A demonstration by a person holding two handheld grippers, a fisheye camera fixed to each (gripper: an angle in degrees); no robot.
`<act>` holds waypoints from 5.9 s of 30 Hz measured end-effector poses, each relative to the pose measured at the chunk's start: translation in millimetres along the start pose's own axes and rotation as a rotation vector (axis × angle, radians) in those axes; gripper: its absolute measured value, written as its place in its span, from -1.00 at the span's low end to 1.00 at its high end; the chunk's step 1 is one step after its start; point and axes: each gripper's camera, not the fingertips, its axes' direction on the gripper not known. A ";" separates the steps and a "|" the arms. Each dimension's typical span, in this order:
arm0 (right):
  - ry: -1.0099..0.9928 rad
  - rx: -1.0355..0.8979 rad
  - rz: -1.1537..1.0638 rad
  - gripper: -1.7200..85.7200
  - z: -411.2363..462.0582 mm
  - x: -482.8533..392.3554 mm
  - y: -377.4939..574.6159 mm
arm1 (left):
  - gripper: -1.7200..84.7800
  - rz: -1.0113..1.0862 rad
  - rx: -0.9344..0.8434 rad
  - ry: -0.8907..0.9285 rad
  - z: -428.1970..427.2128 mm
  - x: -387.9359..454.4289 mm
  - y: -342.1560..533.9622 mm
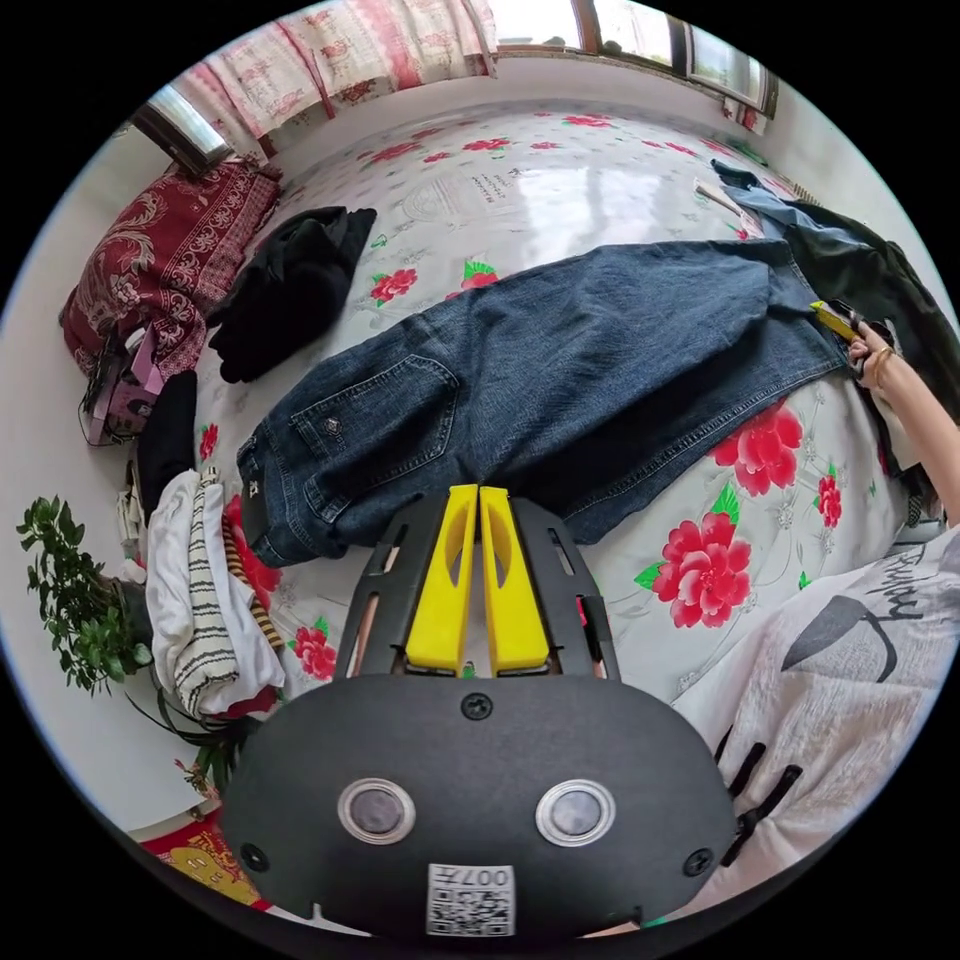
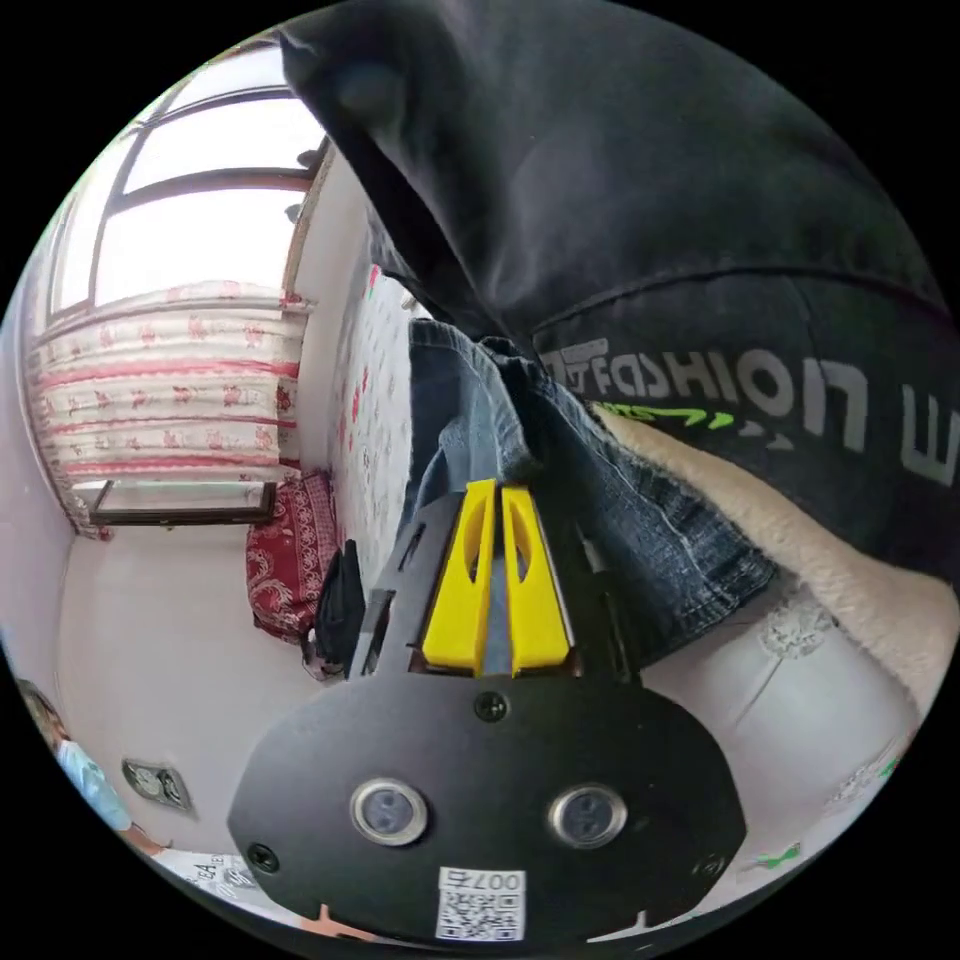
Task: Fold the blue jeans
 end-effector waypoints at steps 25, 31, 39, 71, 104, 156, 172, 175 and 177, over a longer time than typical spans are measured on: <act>0.223 0.007 -0.181 -0.95 -96.2 -27.3 62.0 | -0.98 0.185 -0.042 0.117 -59.1 -68.6 26.8; 0.307 -0.001 0.006 -0.83 -80.6 20.5 87.8 | -0.98 0.195 -0.201 0.071 -6.8 -28.6 28.8; 0.165 0.058 0.089 -0.82 -25.5 47.2 88.7 | -0.98 0.139 -0.221 0.120 -39.4 -64.0 13.7; 0.629 -0.362 -0.569 -0.96 178.8 -5.1 382.2 | -0.69 -0.811 0.193 0.863 -116.0 -391.1 68.0; 0.617 -0.909 -1.230 -0.97 437.3 -23.3 535.7 | -0.74 -0.412 -0.113 0.390 -118.8 -367.7 -21.9; -0.321 0.297 -0.001 -0.90 -228.5 178.3 130.4 | -0.98 -0.428 -0.140 0.347 -87.3 -62.6 122.8; -0.031 -1.105 -1.135 -0.86 158.5 -45.0 485.6 | -0.97 -0.517 -0.007 0.484 -88.9 -101.6 145.3; 0.021 -1.022 -1.180 -0.84 149.9 -31.1 500.0 | -0.94 -0.442 0.029 0.503 -99.3 -96.4 139.0; 0.104 -0.925 -1.177 -0.82 140.0 -17.7 494.3 | -0.91 -0.386 0.037 0.503 -102.9 -91.8 130.9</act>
